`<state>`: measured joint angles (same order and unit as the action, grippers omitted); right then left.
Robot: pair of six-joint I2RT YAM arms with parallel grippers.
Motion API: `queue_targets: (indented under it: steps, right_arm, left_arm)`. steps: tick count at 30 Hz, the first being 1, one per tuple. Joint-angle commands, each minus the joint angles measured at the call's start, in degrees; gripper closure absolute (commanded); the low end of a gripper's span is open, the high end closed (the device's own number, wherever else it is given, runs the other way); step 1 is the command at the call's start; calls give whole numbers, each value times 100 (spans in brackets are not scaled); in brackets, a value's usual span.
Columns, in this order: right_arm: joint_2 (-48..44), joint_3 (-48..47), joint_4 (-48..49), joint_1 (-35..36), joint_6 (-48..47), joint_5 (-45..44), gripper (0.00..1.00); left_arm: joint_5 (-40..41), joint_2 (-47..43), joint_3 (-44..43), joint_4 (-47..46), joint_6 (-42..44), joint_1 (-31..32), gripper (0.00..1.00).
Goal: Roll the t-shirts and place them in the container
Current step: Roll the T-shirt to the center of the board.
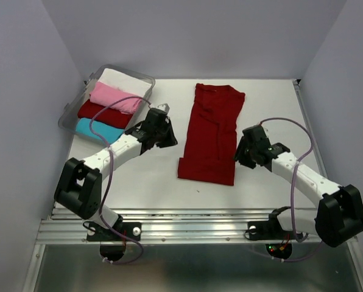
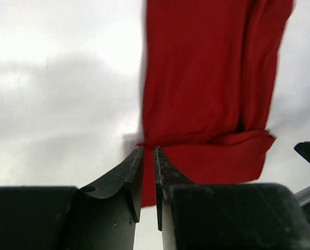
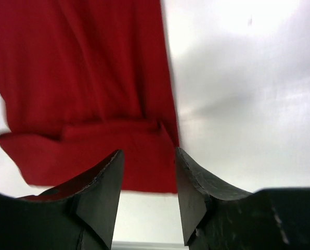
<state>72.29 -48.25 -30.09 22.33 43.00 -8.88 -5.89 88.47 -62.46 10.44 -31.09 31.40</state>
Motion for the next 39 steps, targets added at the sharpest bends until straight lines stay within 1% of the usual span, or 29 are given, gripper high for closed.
queue_targets:
  steps: [1, 3, 4, 7, 11, 16, 17, 19, 24, 29, 33, 39]
  right_arm:
    - [-610, 693, -164, 412, 744, 229, 46]
    - [-856, 1080, -121, 588, 999, 264, 45]
    - [-909, 1194, -68, 589, 1078, 308, 44]
    - [-1076, 1616, 160, 720, 1289, 431, 45]
    - [-1042, 1871, 415, 773, 1447, 537, 44]
    - [-936, 2030, 723, 826, 1553, 651, 45]
    - [-928, 2100, 758, 826, 1588, 669, 46]
    - [-919, 2179, 890, 826, 1615, 695, 49]
    - [-884, 2337, 1048, 826, 1711, 686, 57]
    - [-840, 2399, 1084, 826, 1790, 581, 59]
    - [-848, 2425, 1101, 826, 1826, 511, 60]
    - [-822, 2417, 1066, 826, 1852, 467, 66]
  left_arm:
    - [-228, -670, 953, -76, -353, 15, 72]
    - [-325, -874, 1243, -103, -468, 33, 71]
    - [-325, -1049, 1488, -129, -503, 42, 68]
    - [-430, -1217, 1946, -226, -626, 59, 67]
    - [-650, -1446, 2474, -699, -845, 77, 62]
    - [-905, -1358, 2887, -1043, -1004, 130, 56]
    - [-966, -1332, 2940, -1270, -1065, 130, 55]
    - [-1019, -1306, 3046, -1421, -1109, 147, 52]
    - [-1125, -1069, 3108, -1729, -1153, 165, 52]
    - [-1300, -902, 3222, -2089, -1250, 174, 51]
    - [-1327, -761, 3240, -2125, -1259, 191, 51]
    - [-1362, -682, 3293, -2248, -1329, 183, 54]
